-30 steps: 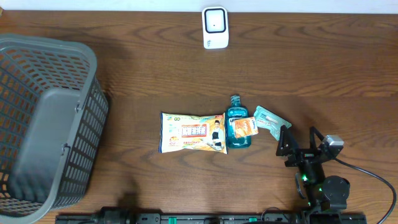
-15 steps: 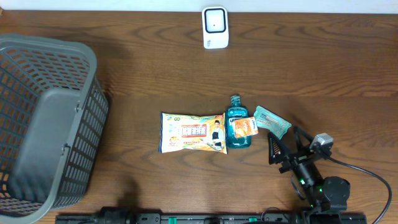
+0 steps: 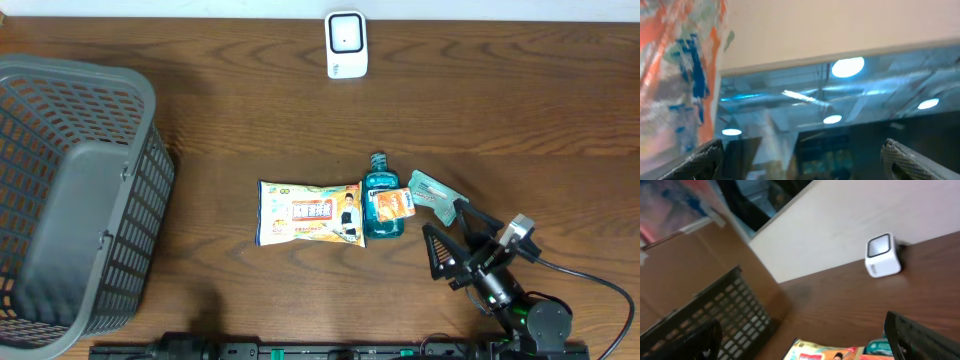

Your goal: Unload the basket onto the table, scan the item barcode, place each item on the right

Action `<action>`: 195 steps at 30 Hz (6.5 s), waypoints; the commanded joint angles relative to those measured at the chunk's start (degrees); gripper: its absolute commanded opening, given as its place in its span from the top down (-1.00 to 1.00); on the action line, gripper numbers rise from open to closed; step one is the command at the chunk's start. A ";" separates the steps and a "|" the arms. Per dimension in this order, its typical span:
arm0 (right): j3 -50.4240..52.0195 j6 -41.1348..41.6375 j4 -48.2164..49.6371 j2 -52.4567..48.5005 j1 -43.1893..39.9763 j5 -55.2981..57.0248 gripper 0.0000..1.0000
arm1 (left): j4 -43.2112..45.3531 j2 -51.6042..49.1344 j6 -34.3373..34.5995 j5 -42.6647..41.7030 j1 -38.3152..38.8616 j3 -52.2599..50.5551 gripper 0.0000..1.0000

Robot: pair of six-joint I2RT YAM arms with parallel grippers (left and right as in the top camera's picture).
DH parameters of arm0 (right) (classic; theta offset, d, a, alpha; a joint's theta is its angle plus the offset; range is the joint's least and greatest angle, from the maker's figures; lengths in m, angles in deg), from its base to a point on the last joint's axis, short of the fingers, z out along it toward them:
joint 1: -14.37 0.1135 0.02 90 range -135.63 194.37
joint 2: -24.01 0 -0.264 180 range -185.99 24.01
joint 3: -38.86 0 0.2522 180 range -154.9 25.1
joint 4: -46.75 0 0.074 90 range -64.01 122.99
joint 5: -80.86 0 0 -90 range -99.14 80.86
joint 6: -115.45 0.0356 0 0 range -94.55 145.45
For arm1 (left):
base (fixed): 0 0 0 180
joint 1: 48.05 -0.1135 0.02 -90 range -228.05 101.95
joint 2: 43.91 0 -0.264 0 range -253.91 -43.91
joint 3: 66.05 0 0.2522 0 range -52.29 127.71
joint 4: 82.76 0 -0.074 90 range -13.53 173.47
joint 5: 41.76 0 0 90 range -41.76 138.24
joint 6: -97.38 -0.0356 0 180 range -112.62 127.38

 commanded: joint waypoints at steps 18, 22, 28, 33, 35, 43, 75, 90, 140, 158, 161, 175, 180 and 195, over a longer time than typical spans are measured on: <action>-20.94 -13.92 -33.22 -13.51 0.20 5.81 -0.98 | 12.26 0.39 36.41 8.28 0.02 -27.76 -0.99; -26.62 -14.60 -37.29 -21.44 0.33 5.97 -0.99 | 12.28 0.39 40.19 8.28 0.02 -33.24 -0.99; -32.81 -15.45 -39.78 -33.46 3.78 6.56 -0.99 | 16.41 0.39 40.94 8.28 0.02 -42.07 -0.99; -37.38 -15.23 -41.83 -40.00 8.37 8.76 -0.98 | 17.86 0.39 43.69 8.28 0.02 -47.23 -0.99; -39.74 -14.95 -42.40 -42.03 10.58 8.09 -0.98 | 17.86 0.39 45.77 8.31 0.02 -49.00 -0.99; -41.38 -14.71 -41.62 -43.54 14.86 2.97 -0.98 | 17.86 0.39 50.75 8.26 0.02 -55.30 -0.99; -41.42 -14.05 -38.38 -68.54 14.86 9.44 -0.99 | 15.87 0.35 17.90 -10.47 0.04 -48.63 -0.99; -41.81 -13.94 -38.36 -68.59 14.88 17.11 -0.98 | -0.52 -5.84 9.25 -10.80 0.04 -48.09 -0.99; -58.77 -12.61 -54.29 -83.54 17.11 9.07 0.05 | 3.58 -18.69 9.29 -10.84 0.04 -48.13 -0.98; -59.28 -14.49 -59.84 -83.54 14.86 1.81 -0.53 | -28.09 -18.71 9.29 -10.82 0.04 -48.13 -0.99; -59.28 -15.04 -58.64 -83.54 14.86 9.75 -0.68 | -32.72 -18.71 9.29 -10.82 0.04 -48.13 -0.99; -58.47 -14.75 -52.76 -91.76 14.86 13.11 -0.09 | -39.06 -18.71 9.29 -10.82 0.04 -48.13 -0.99; -58.47 -14.12 -52.50 -97.24 14.86 10.78 0.08 | -39.08 -18.71 9.31 -10.82 0.04 -48.13 -0.99; -58.49 -14.12 -51.45 -100.85 14.27 4.85 0.98 | -39.08 -18.71 9.29 -10.82 0.04 -48.13 -0.99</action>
